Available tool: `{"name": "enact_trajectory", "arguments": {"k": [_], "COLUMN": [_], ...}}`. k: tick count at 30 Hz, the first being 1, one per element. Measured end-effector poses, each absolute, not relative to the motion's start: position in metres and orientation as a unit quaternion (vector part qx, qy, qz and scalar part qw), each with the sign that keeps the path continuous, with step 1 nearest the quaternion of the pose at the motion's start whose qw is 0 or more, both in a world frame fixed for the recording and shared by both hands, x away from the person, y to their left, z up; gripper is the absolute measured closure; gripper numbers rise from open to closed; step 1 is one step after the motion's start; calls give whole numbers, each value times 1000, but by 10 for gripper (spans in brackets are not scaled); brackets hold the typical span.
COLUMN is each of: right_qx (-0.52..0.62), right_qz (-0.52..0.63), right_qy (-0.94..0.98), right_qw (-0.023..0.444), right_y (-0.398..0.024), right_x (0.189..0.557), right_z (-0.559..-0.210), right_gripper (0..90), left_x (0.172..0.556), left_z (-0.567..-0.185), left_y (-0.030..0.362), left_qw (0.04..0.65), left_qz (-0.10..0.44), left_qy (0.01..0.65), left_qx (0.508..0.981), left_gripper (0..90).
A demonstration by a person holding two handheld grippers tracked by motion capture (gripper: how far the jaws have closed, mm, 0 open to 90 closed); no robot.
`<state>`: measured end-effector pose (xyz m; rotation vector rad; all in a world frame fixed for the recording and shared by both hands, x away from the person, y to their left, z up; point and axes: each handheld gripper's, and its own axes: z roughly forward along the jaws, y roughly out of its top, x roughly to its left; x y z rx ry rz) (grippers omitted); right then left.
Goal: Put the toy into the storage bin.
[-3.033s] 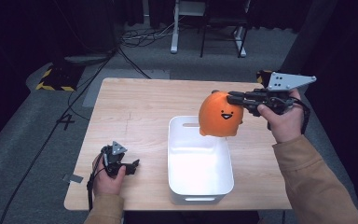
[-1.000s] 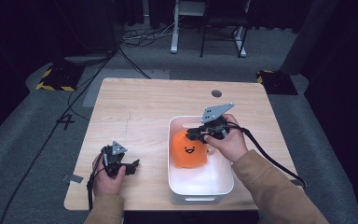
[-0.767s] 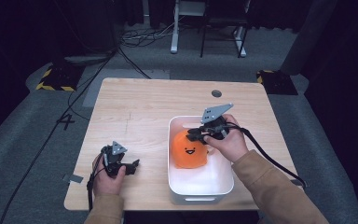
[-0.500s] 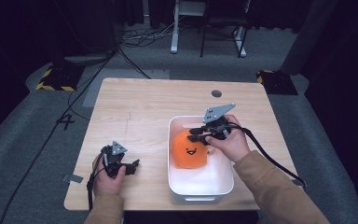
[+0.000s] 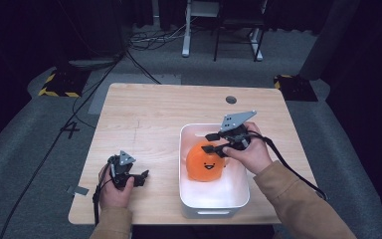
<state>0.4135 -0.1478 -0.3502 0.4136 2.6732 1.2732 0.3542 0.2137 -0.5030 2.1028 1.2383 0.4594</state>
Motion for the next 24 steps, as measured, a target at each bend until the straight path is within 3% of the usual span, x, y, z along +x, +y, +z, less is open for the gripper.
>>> {"name": "enact_trajectory", "arguments": {"k": [14,24], "right_qx": [178,227], "right_qz": [450,443], "right_qy": [866,855], "right_qw": [126,144], "right_y": [-188,-233], "right_x": [410,414], "right_z": [-314,-311], "right_gripper": [459,404], "left_x": [354,354], "left_z": [-503,-503], "left_y": [214,214], "left_qw": [323,323], "left_qz": [174,175], "left_qy": [472,472], "left_qx": [802,801], "left_gripper": [143,143]}}
